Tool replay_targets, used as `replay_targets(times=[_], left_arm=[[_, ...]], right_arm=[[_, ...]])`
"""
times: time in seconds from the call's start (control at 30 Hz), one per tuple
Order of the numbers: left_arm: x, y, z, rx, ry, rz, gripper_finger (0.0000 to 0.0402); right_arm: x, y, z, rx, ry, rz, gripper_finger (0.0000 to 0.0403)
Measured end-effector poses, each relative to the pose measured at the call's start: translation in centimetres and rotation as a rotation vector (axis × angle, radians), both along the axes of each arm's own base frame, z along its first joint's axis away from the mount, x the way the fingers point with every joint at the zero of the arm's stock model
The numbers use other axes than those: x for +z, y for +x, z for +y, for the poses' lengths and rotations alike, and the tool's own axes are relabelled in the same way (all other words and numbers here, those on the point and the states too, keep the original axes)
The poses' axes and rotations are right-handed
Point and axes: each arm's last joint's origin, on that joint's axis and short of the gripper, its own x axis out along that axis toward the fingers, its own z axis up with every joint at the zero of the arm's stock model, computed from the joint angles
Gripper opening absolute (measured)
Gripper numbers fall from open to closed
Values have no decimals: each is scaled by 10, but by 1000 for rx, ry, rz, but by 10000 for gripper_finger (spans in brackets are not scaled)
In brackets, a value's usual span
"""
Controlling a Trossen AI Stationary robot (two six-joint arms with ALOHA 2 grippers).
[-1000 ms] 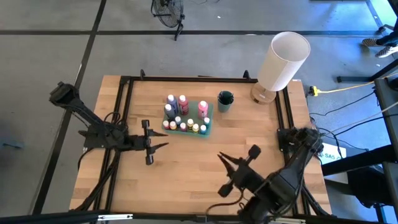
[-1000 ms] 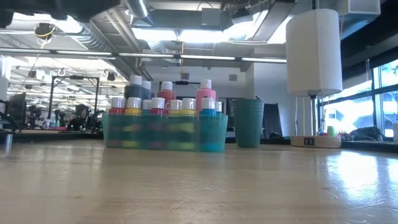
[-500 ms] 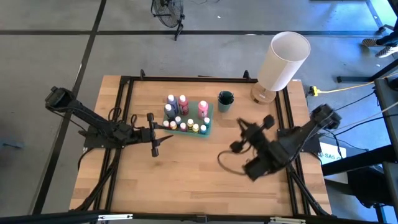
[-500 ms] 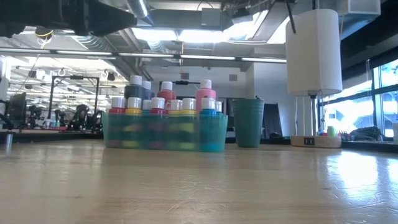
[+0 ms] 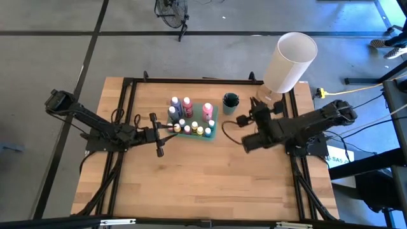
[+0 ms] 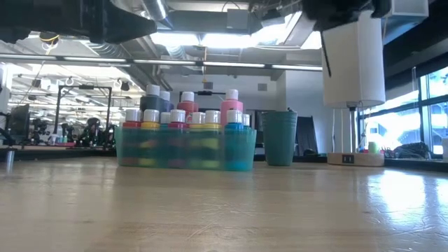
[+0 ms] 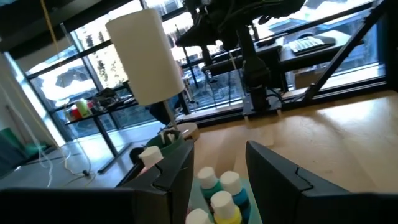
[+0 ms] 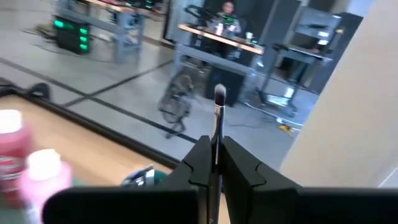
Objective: Pick & Place Paint Supplies
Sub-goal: Put the black paint brush into the dark green cup
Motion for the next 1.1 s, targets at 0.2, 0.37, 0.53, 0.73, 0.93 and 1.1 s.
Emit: replay_targets(times=[0.2,0.37,0.53,0.73,0.93,1.1], left_arm=[[0,1,4,40,-1,1,141],[-1,1,7,68,1,7,141],[-1,2,10,83,0,13,141],[-9,2,10,83,-31,73,141],[-12,1,7,70,-47,92,141],[-13,-1,-1,31,-48,107,141]], right_arm=[[-2,19,-31,-99,9,82,18],[-3,32,-56,-130,71,183,18],[3,51,-78,-59,134,245,18],[18,73,-99,146,148,228,18],[10,81,-111,335,207,137,18],[-19,78,-115,364,200,53,18]])
